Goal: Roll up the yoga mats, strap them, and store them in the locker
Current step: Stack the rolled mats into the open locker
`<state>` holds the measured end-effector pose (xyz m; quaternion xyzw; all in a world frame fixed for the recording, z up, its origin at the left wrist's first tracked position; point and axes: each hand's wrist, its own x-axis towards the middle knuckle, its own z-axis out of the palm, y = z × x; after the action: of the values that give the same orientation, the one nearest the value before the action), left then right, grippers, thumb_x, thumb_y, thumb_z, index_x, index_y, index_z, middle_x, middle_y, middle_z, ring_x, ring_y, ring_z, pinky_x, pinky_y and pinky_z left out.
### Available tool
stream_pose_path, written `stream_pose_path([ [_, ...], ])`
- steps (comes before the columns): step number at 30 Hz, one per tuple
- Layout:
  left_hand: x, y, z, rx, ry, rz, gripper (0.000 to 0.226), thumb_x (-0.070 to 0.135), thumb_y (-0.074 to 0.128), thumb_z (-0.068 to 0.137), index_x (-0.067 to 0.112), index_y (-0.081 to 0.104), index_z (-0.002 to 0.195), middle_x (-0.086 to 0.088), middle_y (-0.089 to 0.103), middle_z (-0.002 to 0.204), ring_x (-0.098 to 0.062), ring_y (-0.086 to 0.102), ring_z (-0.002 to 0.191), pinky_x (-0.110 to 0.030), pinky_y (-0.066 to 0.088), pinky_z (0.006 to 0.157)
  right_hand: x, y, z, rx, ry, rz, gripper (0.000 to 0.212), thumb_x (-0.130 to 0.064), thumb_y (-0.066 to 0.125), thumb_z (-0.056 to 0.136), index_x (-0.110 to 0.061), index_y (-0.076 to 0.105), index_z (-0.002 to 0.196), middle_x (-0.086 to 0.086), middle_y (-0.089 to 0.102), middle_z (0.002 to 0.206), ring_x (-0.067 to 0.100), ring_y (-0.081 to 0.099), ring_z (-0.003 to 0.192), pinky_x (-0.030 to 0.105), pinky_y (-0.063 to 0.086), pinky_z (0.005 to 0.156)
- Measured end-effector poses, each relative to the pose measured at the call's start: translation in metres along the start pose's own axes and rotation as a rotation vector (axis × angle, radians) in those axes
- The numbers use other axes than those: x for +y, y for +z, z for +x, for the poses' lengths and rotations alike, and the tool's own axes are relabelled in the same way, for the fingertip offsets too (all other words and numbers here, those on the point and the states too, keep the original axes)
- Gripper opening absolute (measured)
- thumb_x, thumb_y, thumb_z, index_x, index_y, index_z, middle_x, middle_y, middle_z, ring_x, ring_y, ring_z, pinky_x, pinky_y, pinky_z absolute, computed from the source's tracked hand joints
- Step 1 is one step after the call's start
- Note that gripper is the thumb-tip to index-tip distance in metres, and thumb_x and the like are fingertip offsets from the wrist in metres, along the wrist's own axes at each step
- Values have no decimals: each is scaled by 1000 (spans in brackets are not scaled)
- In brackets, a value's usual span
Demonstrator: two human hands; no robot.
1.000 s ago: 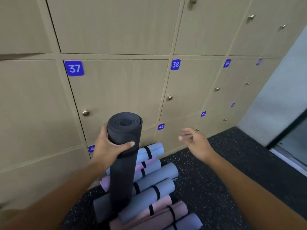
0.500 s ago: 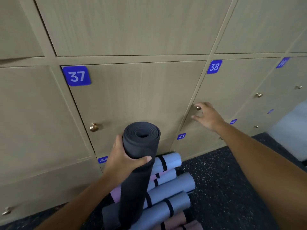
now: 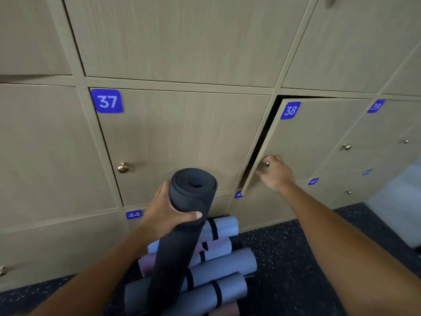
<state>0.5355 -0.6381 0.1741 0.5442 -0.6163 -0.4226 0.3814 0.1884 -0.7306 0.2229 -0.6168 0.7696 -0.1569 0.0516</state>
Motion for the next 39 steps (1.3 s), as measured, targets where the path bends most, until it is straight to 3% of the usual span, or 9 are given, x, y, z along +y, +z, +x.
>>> stream_pose_path([
  [5,2,5,-18,18,35,28,106,66,97,40,47,46,132,17,61,128,-8,60,116,-46,56,97,41,-13,-57,65,-22,-38,52,-57,67,90,-16,61,121,1,55,126,27,63,104,36,51,80],
  [11,13,13,-42,13,57,47,110,64,96,38,38,46,133,11,62,128,-13,60,118,-48,54,100,87,-45,-110,86,77,22,47,-69,63,87,-22,63,93,-4,57,103,21,61,85,34,46,73],
  [15,19,23,-57,-2,45,73,113,63,96,38,35,44,135,9,61,129,-15,59,118,-48,54,101,120,-55,-125,142,199,32,69,-89,43,79,-23,62,80,-1,64,79,21,65,70,30,48,61],
  [18,24,36,-61,-19,35,112,115,64,96,37,36,43,135,7,60,130,-18,59,118,-50,54,100,138,-72,-143,173,274,28,61,-74,50,91,-15,62,80,4,63,73,22,61,67,26,38,53],
  [23,32,75,-50,-79,51,162,113,69,95,36,42,42,132,7,60,128,-19,61,116,-51,55,98,201,-80,-162,287,295,146,34,-50,60,97,-16,64,99,3,65,89,24,62,81,36,51,72],
  [26,34,99,-37,-115,52,206,110,73,94,36,49,41,128,9,60,128,-20,61,115,-53,54,98,242,-77,-175,367,393,68,32,-39,51,105,-7,51,109,10,58,89,30,57,77,37,40,68],
  [31,53,146,-25,-130,47,260,101,63,91,38,48,40,124,4,59,126,-22,61,111,-49,54,96,318,-101,-169,406,607,183,27,-24,49,105,-4,44,122,22,56,121,45,60,105,52,50,86],
  [36,60,186,-13,-162,62,256,99,58,90,40,46,37,122,6,62,119,-22,61,108,-48,53,95,370,-125,-151,326,619,310,33,-19,53,103,-5,39,130,19,59,119,41,57,115,42,42,84],
  [39,65,195,-11,-145,69,288,92,57,92,43,54,37,116,6,63,119,-25,62,109,-48,53,95,372,-124,-144,320,658,338,41,-17,53,103,-3,33,136,12,53,111,39,56,117,41,41,87],
])
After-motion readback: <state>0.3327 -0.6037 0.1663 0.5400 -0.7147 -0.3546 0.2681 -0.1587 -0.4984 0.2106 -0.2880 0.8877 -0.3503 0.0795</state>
